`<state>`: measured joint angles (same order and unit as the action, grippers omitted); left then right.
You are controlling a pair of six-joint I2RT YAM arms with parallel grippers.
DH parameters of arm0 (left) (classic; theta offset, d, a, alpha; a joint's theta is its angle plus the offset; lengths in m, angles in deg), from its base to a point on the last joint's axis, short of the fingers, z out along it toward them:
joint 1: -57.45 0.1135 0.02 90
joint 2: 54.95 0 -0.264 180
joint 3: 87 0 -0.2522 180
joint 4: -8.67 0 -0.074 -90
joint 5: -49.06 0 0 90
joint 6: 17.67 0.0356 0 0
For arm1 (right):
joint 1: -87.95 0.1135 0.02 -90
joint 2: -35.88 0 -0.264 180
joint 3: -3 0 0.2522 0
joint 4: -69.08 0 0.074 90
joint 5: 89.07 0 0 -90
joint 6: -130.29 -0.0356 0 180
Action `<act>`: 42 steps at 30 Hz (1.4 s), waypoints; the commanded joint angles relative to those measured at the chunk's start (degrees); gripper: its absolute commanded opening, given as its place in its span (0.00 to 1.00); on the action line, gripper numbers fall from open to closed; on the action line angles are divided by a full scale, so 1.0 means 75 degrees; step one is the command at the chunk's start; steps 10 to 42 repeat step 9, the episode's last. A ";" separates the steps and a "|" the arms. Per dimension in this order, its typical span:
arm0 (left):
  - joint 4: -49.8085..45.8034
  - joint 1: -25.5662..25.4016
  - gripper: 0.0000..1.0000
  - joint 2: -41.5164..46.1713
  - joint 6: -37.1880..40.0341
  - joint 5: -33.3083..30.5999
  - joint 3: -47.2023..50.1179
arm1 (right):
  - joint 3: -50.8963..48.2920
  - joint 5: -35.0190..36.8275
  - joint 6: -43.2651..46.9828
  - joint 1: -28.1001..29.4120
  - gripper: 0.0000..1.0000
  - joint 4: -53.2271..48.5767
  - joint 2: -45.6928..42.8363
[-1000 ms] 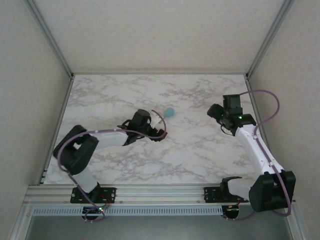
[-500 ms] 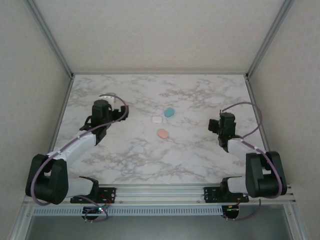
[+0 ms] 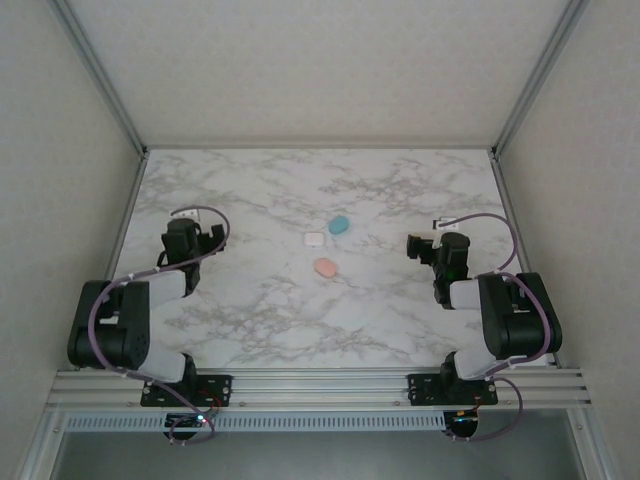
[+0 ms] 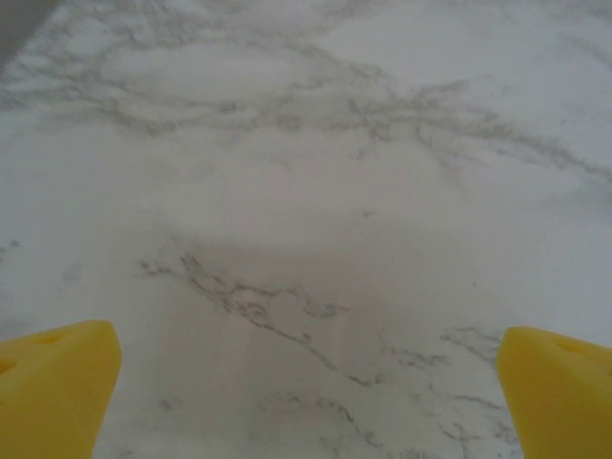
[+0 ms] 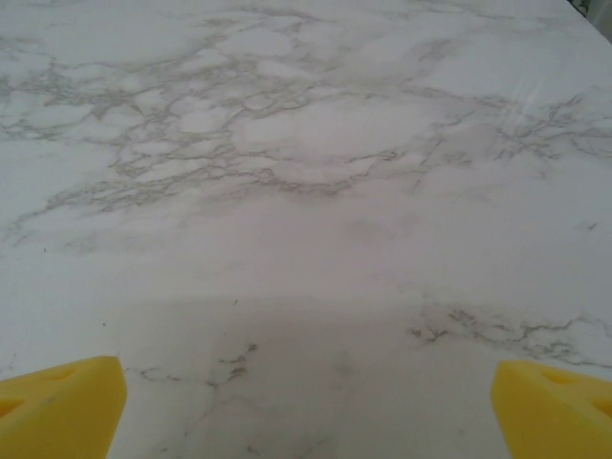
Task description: Insert wireless bluetooth earbuds into charging case
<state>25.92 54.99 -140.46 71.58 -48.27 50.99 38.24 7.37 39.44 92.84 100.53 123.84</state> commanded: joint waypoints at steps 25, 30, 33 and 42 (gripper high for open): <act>0.2338 0.0000 1.00 -0.0374 0.0054 0.0166 0.0689 | 0.0124 0.0194 -0.0064 -0.0041 0.99 0.0353 0.0037; 0.2338 0.0000 1.00 -0.0374 0.0054 0.0166 0.0689 | 0.0124 0.0194 -0.0064 -0.0041 0.99 0.0353 0.0037; 0.2338 0.0000 1.00 -0.0374 0.0054 0.0166 0.0689 | 0.0124 0.0194 -0.0064 -0.0041 0.99 0.0353 0.0037; 0.2338 0.0000 1.00 -0.0374 0.0054 0.0166 0.0689 | 0.0124 0.0194 -0.0064 -0.0041 0.99 0.0353 0.0037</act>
